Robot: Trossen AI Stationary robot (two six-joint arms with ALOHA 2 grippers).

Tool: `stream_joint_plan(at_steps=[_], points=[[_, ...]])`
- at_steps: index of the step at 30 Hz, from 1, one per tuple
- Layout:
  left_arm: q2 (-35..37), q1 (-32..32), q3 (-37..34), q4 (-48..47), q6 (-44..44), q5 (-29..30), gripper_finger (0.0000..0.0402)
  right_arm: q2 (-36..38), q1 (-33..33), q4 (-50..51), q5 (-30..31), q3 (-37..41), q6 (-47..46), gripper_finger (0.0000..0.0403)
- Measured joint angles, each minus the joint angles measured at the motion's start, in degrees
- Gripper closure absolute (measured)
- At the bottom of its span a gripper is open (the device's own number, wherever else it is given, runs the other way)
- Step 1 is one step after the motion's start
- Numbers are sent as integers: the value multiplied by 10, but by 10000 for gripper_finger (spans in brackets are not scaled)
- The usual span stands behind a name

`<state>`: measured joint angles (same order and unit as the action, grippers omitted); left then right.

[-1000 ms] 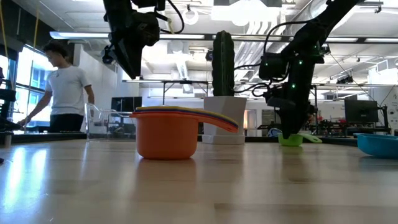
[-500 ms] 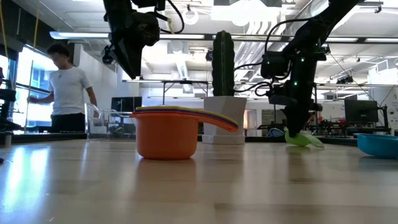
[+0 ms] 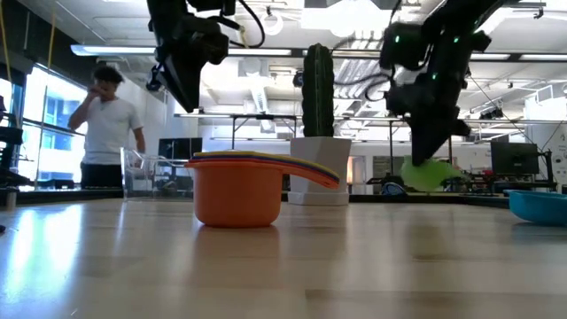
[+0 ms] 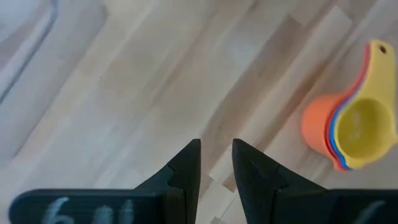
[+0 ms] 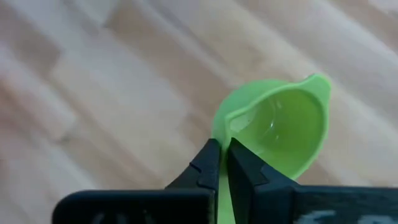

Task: Nest measuring cups in basket
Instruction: Stack the green measuring cup on top of the yellow measuring cup

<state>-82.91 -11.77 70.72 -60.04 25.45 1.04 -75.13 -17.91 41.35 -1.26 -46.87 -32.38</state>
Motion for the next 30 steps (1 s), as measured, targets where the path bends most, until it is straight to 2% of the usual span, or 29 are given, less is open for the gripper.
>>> stream_joint_plan(at_steps=[6, 13, 21, 30], points=[[0, 6, 0, -1, -38, -70, 321, 14, 111, -43, 4, -13, -13, 402], [0, 33, 0, -8, -46, -111, 321, -2, 216, -78, 100, -96, 42, 402], [0, 63, 0, -16, -46, -126, 321, -91, 264, -81, 132, -219, 185, 400], [0, 67, 0, -16, -46, -125, 321, -233, 310, -56, 132, -395, 437, 397]])
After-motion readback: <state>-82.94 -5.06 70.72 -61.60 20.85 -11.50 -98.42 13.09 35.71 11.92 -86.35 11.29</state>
